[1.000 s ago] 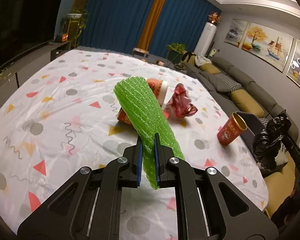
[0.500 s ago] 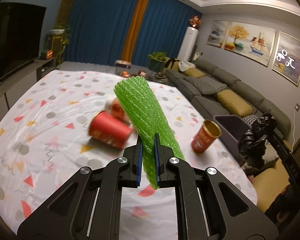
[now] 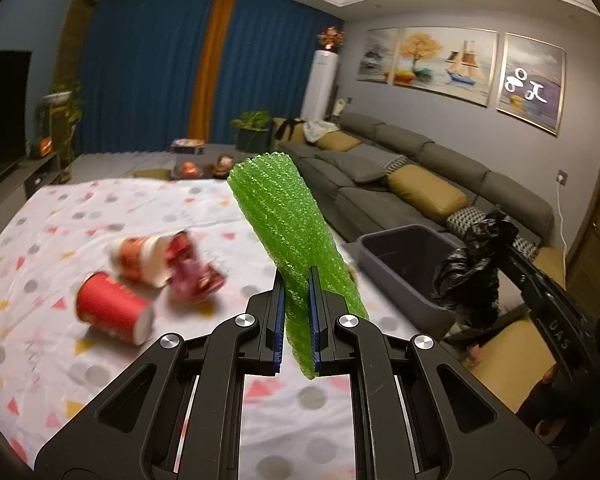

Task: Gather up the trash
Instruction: 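Carry the black bag and green net over the grey bin with both tools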

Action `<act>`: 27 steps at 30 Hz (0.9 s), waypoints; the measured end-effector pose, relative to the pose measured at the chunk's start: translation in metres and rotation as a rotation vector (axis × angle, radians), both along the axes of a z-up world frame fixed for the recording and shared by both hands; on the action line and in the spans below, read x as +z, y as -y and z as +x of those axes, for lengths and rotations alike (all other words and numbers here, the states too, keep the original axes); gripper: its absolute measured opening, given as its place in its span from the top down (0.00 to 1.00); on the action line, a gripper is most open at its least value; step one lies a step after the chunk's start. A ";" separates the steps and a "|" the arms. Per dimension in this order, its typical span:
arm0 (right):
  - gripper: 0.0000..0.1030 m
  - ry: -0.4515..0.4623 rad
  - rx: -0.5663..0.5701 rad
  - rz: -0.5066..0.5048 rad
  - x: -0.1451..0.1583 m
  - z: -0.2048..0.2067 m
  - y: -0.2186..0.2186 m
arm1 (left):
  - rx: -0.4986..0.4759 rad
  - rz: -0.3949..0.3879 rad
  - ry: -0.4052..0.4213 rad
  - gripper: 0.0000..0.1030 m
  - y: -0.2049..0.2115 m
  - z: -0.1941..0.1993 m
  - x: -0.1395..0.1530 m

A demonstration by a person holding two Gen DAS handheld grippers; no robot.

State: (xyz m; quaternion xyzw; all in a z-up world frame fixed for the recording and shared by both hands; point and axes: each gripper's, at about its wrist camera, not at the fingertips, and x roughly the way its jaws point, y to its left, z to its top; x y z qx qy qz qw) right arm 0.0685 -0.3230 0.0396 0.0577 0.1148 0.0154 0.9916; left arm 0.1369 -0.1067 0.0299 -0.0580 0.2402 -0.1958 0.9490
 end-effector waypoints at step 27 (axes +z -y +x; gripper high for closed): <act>0.96 -0.039 -0.209 0.102 -0.006 0.059 0.122 | -0.226 0.032 0.038 0.91 0.187 0.072 0.003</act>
